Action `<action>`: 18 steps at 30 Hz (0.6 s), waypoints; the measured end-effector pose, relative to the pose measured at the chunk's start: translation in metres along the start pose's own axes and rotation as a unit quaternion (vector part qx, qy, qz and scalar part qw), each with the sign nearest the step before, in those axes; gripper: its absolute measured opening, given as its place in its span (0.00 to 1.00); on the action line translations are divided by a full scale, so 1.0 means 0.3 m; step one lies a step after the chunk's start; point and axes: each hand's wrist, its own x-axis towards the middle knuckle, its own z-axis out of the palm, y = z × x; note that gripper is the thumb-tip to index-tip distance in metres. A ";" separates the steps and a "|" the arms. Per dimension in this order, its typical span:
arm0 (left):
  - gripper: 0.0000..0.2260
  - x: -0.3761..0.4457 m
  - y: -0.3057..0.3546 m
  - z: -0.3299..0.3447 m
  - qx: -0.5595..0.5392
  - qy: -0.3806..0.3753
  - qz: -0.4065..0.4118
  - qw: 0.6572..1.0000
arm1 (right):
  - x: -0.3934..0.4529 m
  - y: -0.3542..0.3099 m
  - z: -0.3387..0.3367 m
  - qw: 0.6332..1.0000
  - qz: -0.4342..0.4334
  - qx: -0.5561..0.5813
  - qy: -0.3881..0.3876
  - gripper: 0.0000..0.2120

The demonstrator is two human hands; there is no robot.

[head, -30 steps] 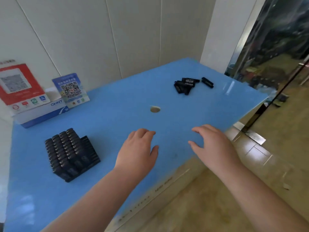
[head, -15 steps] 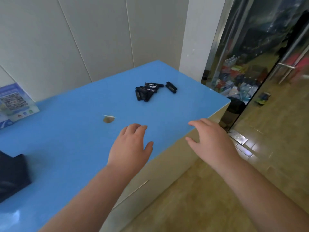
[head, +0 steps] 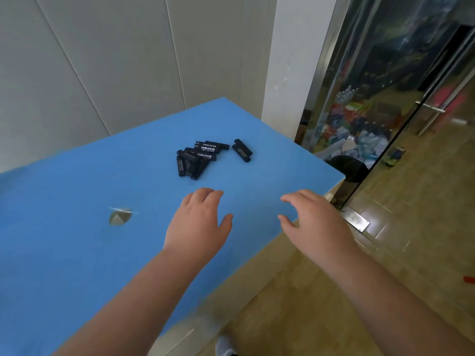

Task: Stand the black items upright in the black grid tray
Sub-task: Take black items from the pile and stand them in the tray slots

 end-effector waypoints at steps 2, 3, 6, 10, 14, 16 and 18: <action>0.25 0.089 0.005 0.018 -0.005 -0.002 0.003 1.000 | 0.079 0.019 -0.003 1.000 0.004 -0.004 -0.006 0.19; 0.25 0.131 0.006 0.026 -0.007 -0.005 0.005 1.000 | 0.118 0.027 -0.004 1.000 0.006 -0.006 -0.007 0.19; 0.25 0.254 0.005 0.041 -0.011 -0.016 0.015 1.000 | 0.231 0.048 0.001 1.000 0.010 -0.009 -0.009 0.19; 0.26 0.377 -0.010 0.057 -0.007 -0.024 0.014 1.000 | 0.375 0.084 0.029 1.000 0.023 -0.001 -0.016 0.18; 0.25 0.457 -0.029 0.087 -0.014 -0.032 -0.006 0.999 | 0.518 0.108 0.083 0.999 0.014 0.011 -0.033 0.16; 0.25 0.495 -0.035 0.102 -0.014 -0.034 -0.018 0.999 | 0.599 0.110 0.115 0.999 -0.003 0.029 -0.029 0.15; 0.25 0.531 -0.036 0.113 -0.019 -0.031 -0.036 0.999 | 0.683 0.101 0.148 0.999 -0.022 0.042 -0.027 0.14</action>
